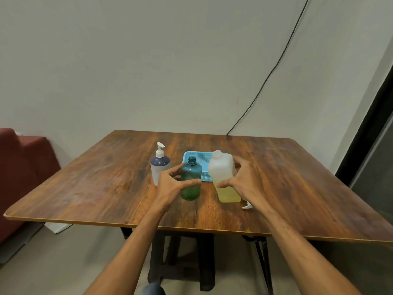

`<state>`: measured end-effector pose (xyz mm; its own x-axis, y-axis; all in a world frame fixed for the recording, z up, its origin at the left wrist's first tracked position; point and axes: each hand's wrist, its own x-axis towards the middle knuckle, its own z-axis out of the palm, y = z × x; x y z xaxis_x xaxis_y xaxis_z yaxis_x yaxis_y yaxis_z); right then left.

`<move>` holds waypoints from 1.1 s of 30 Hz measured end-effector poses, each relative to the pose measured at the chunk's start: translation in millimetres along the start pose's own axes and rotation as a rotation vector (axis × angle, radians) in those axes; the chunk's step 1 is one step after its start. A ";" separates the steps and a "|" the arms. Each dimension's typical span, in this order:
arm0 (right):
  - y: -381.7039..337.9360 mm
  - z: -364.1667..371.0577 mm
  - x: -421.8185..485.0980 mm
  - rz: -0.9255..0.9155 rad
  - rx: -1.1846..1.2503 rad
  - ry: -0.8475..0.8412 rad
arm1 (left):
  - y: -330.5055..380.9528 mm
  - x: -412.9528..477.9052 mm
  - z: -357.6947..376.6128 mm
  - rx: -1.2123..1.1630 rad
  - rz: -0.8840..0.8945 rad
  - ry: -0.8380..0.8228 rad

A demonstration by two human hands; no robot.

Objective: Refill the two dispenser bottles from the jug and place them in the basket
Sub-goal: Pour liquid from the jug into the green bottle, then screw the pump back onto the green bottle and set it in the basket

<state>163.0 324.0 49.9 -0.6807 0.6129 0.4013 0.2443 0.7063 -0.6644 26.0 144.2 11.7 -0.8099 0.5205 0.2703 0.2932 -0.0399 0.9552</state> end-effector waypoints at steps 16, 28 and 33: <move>44.0 30.2 -22.2 0.181 0.278 0.049 | -35.7 -8.5 6.1 0.000 -0.111 0.051; 59.5 38.8 -26.5 0.183 0.364 0.068 | -46.3 -13.3 6.8 0.050 -0.080 -0.013; 62.0 41.7 -28.8 0.176 0.385 0.060 | -48.9 -16.3 6.2 0.051 -0.071 -0.044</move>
<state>169.0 335.4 -29.2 -0.6073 0.7398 0.2896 0.0691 0.4123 -0.9084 28.1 143.0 -40.2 -0.8070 0.5573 0.1953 0.2619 0.0413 0.9642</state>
